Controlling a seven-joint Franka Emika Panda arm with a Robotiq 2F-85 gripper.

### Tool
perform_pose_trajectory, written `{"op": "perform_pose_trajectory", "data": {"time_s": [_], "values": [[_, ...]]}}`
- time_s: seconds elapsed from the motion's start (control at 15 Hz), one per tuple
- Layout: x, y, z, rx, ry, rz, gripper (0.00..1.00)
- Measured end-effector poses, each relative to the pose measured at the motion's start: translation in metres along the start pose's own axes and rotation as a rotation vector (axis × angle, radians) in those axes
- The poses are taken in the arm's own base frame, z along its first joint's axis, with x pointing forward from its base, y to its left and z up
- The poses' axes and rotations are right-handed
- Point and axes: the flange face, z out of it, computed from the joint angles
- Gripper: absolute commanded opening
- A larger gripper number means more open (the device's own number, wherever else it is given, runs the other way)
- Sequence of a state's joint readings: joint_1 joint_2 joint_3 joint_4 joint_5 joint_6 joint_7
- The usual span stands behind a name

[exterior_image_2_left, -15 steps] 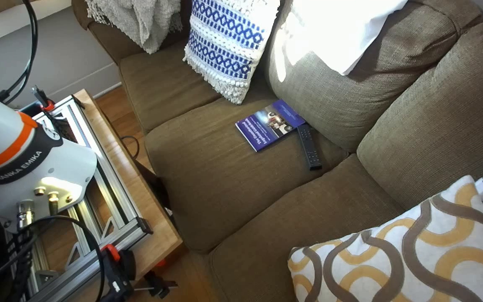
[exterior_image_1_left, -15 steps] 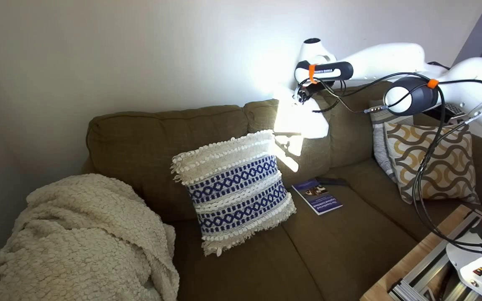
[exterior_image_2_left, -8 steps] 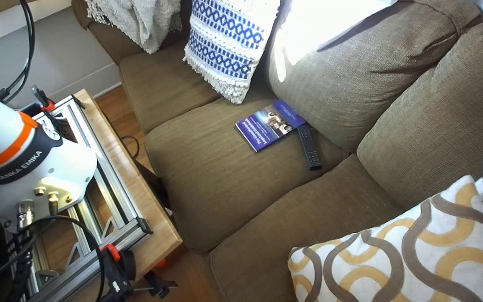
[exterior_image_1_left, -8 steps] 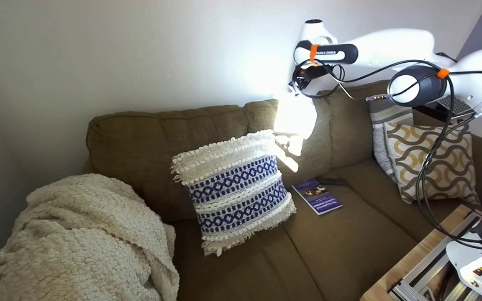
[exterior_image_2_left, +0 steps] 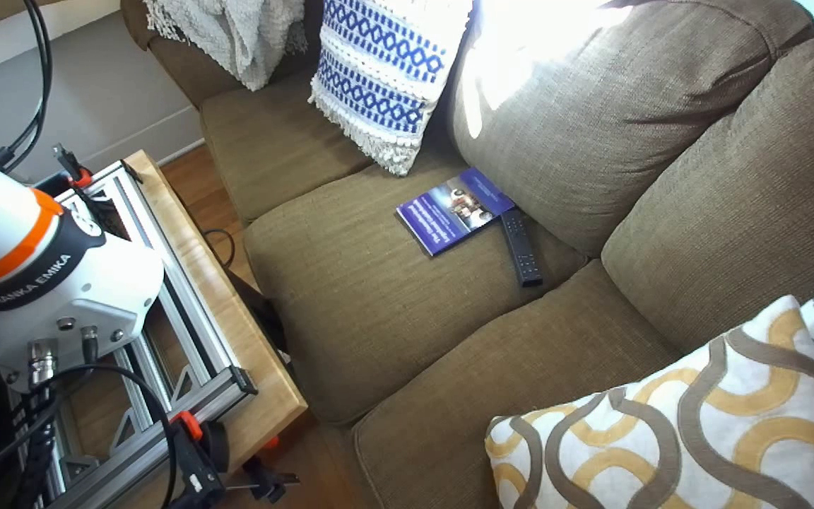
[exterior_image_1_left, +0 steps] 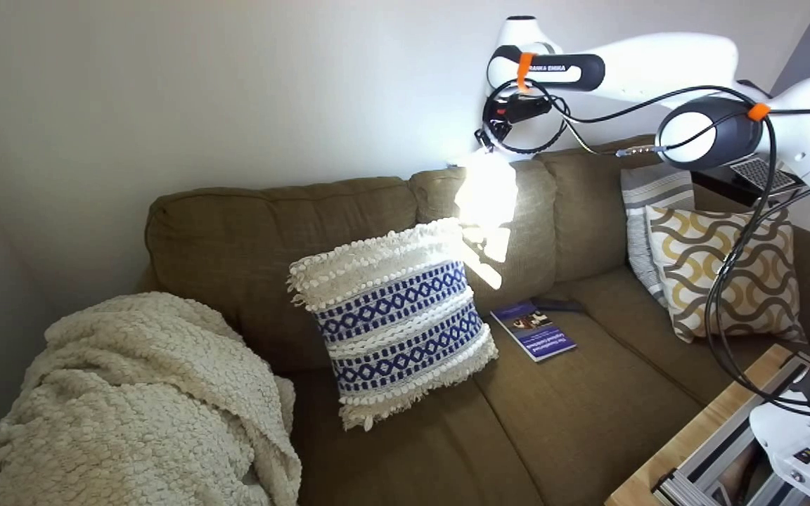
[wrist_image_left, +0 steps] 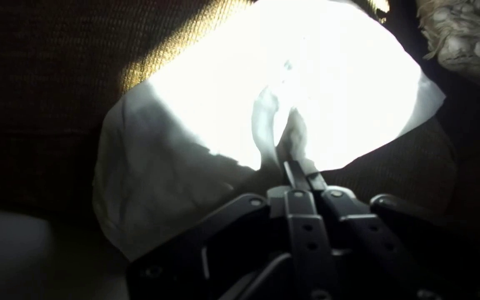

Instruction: Put the white towel on the backrest of the chair

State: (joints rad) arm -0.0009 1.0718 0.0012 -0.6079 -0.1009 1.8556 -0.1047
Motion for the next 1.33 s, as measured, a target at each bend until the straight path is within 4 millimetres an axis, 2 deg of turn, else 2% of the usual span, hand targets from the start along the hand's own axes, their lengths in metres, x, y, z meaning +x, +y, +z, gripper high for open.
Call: {"op": "perform_pose_trajectory", "data": {"time_s": [0.2,0.67,0.87,1.13,1.2,1.27,1.33], "values": [[-0.002,-0.006,0.011,0.004,-0.023,-0.020,0.01],[-0.019,-0.016,0.051,0.030,-0.158,-0.107,0.01],[-0.021,-0.023,0.054,0.050,-0.172,-0.147,0.01],[-0.022,-0.032,0.044,0.077,-0.185,-0.199,0.01],[-0.022,-0.032,0.041,0.077,-0.188,-0.204,0.27],[-0.022,-0.031,0.040,0.074,-0.191,-0.205,0.28],[-0.023,-0.029,0.041,0.068,-0.194,-0.203,0.33]]}}
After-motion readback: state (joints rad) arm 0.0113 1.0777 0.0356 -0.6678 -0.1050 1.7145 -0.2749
